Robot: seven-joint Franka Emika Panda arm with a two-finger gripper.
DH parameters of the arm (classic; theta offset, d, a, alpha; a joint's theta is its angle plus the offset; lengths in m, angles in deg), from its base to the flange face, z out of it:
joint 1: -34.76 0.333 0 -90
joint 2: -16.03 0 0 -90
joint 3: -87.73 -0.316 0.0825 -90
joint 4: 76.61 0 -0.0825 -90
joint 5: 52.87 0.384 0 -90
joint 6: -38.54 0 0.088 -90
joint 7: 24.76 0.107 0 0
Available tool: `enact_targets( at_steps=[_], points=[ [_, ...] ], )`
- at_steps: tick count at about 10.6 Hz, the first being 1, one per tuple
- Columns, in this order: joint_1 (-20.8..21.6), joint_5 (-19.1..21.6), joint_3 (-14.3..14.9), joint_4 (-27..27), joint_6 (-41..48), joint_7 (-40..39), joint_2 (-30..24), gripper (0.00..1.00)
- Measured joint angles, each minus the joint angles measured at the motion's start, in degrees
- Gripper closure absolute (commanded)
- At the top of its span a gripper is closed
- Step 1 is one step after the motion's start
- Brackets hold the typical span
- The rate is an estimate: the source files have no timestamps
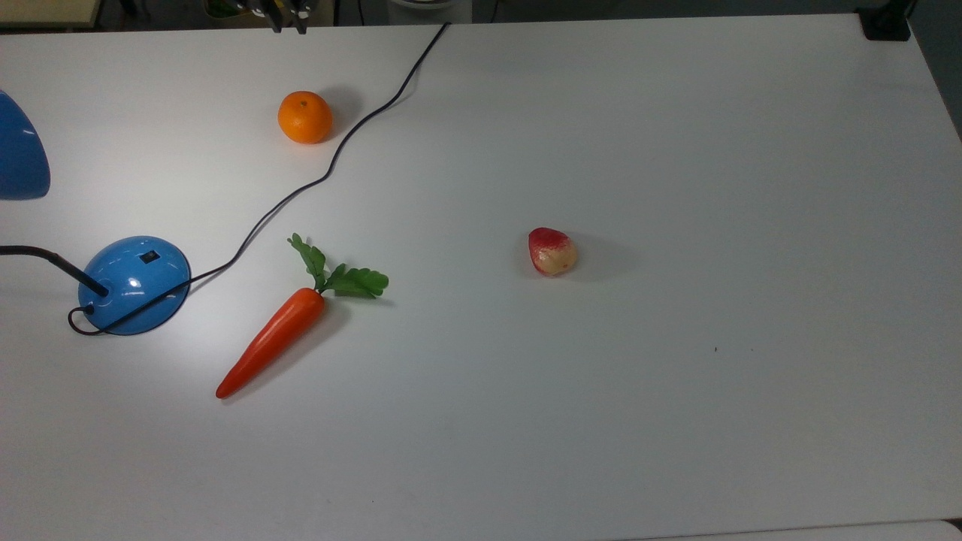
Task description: Turn off lamp
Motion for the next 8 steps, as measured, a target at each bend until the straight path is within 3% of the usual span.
enact_targets(
  at_steps=[6, 8],
  points=[
    [0.0, 0.1, 0.0, -0.1, 0.0, 0.2, -0.1, 1.0],
    [0.0, 0.7, 0.0, -2.0, -5.0, 5.0, -0.9, 1.0]
  ],
)
